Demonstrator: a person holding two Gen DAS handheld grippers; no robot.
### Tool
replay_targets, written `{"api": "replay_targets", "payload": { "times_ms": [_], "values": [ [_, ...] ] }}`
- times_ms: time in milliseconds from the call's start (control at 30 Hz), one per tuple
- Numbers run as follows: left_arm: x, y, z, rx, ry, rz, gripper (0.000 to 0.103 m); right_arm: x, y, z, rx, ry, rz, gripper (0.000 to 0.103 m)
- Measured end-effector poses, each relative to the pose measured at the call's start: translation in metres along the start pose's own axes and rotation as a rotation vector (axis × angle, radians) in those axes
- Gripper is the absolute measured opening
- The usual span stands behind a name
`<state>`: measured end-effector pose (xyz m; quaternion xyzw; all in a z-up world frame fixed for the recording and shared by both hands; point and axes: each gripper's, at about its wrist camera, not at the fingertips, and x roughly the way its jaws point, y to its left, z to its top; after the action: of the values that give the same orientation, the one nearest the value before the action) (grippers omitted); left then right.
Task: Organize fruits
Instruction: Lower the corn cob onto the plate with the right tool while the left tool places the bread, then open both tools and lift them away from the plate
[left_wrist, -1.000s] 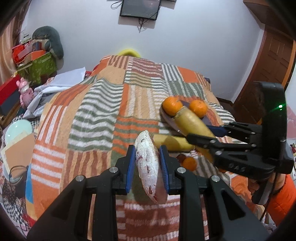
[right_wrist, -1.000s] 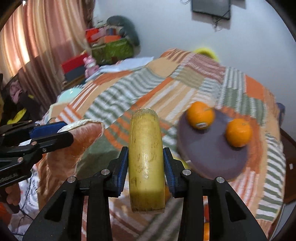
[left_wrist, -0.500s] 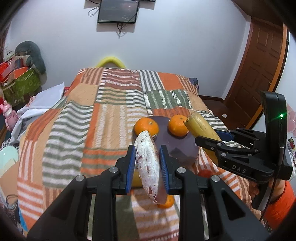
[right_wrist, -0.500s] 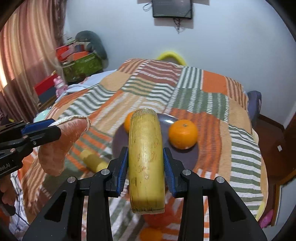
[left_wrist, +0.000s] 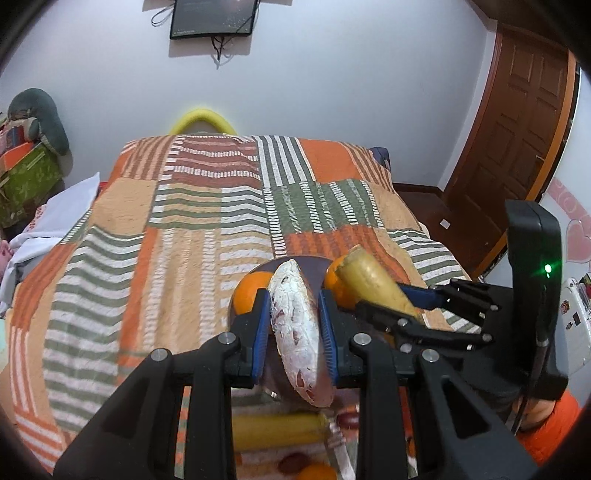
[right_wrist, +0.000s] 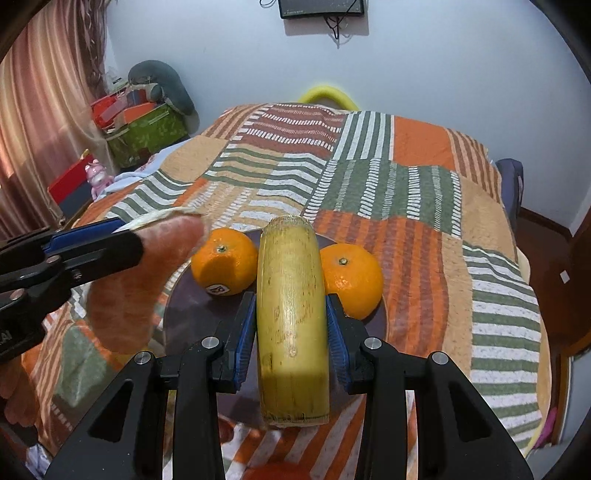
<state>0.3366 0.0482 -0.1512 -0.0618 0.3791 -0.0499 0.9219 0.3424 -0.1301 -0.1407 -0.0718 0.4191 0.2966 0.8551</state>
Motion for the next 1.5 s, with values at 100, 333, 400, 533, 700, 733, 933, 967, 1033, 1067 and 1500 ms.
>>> {"api": "replay_targets", "payload": {
  "times_ms": [100, 333, 400, 533, 700, 733, 933, 967, 1033, 1067, 1500],
  "values": [
    [0.015, -0.002, 0.006, 0.005, 0.0, -0.006, 0.026, 0.006, -0.002, 0.003, 0.0, 0.003, 0.004, 0.034],
    [0.038, -0.003, 0.011, 0.01, 0.024, -0.004, 0.026, 0.019, -0.003, 0.007, -0.007, 0.016, 0.011, 0.034],
    [0.044, -0.001, 0.011, 0.009, 0.038, -0.003, 0.026, 0.022, -0.002, 0.008, -0.013, 0.017, 0.013, 0.034],
    [0.052, 0.001, 0.009, -0.008, 0.055, -0.014, 0.026, 0.023, 0.0, 0.009, -0.025, 0.011, 0.009, 0.034],
    [0.045, 0.003, 0.011, -0.014, 0.036, -0.01, 0.026, 0.024, -0.001, 0.009, -0.031, 0.021, 0.03, 0.035],
    [0.044, 0.004, 0.011, -0.012, 0.036, -0.005, 0.026, 0.024, -0.002, 0.009, -0.027, 0.022, 0.034, 0.035],
    [0.024, 0.006, 0.008, -0.007, 0.023, 0.009, 0.026, 0.012, 0.003, 0.009, -0.042, 0.003, 0.023, 0.035],
    [0.021, 0.005, 0.007, -0.002, 0.022, 0.011, 0.026, 0.008, 0.005, 0.009, -0.046, 0.003, 0.022, 0.035],
    [0.013, 0.005, 0.006, 0.009, 0.021, 0.021, 0.026, 0.002, 0.009, 0.007, -0.063, -0.003, 0.01, 0.035],
    [0.008, 0.005, 0.004, 0.013, 0.019, 0.027, 0.026, -0.001, 0.01, 0.005, -0.069, -0.005, 0.006, 0.035],
    [-0.047, 0.011, -0.033, 0.011, 0.039, 0.097, 0.053, -0.055, 0.022, -0.028, -0.072, -0.026, -0.024, 0.036]
  ]
}}
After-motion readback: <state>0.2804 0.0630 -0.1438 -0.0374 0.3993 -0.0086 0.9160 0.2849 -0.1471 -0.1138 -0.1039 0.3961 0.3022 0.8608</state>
